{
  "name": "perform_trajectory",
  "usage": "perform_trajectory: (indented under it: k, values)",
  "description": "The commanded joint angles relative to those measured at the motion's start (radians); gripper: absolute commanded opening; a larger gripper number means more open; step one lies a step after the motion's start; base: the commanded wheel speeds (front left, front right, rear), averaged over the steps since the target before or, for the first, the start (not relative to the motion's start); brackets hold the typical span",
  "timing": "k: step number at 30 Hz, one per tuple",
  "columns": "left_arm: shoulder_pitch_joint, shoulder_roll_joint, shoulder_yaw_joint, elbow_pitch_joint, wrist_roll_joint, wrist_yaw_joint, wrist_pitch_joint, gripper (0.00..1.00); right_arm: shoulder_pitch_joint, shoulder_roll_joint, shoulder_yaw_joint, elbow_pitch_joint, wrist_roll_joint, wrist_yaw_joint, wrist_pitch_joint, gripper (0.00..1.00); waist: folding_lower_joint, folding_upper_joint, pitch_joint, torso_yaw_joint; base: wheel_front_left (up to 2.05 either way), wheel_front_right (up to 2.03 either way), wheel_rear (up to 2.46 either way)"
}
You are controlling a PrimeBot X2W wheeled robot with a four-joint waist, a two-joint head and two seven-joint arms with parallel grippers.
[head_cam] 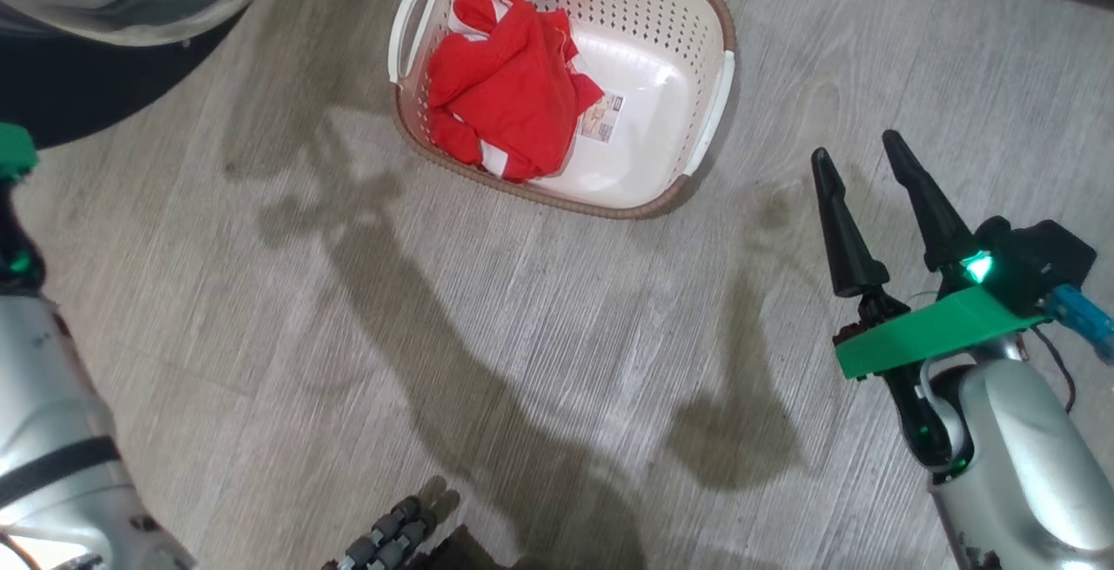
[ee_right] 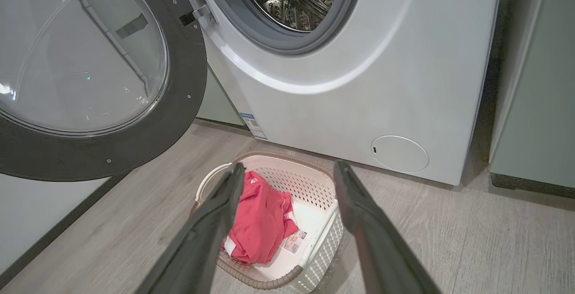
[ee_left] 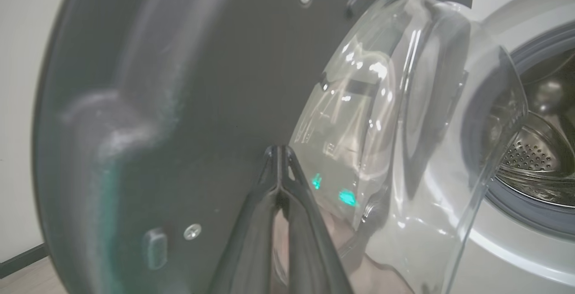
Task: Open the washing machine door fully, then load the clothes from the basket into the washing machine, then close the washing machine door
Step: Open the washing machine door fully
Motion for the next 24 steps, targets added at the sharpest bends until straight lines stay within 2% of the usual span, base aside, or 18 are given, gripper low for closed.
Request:
perform_trajectory:
  k: [1, 5, 14, 24]
  values:
    - [-0.009, 0.069, 0.032, -0.022, 0.009, -0.003, -0.005, 0.0, 0.002, 0.001, 0.02, -0.039, -0.008, 0.0, 0.008, 1.0, -0.0001, 0.0, 0.005, -0.002, 0.0, 0.0, 0.0]
    - [-0.029, 0.071, 0.046, -0.013, 0.026, -0.008, -0.005, 0.0, 0.007, -0.001, 0.018, -0.048, -0.011, 0.0, 0.013, 1.0, -0.0001, 0.0, 0.009, -0.003, 0.0, 0.0, 0.0]
    - [0.007, 0.026, 0.044, -0.072, 0.056, -0.015, -0.005, 0.0, 0.011, 0.012, 0.03, -0.016, -0.003, 0.0, 0.004, 1.0, -0.0001, 0.0, -0.047, -0.009, 0.0, 0.0, 0.0]
    - [0.099, 0.012, -0.065, -0.107, 0.084, -0.017, -0.005, 0.0, 0.005, 0.041, 0.047, 0.049, 0.025, 0.0, -0.029, 1.0, -0.0001, 0.0, -0.166, -0.03, 0.0, 0.0, 0.0]
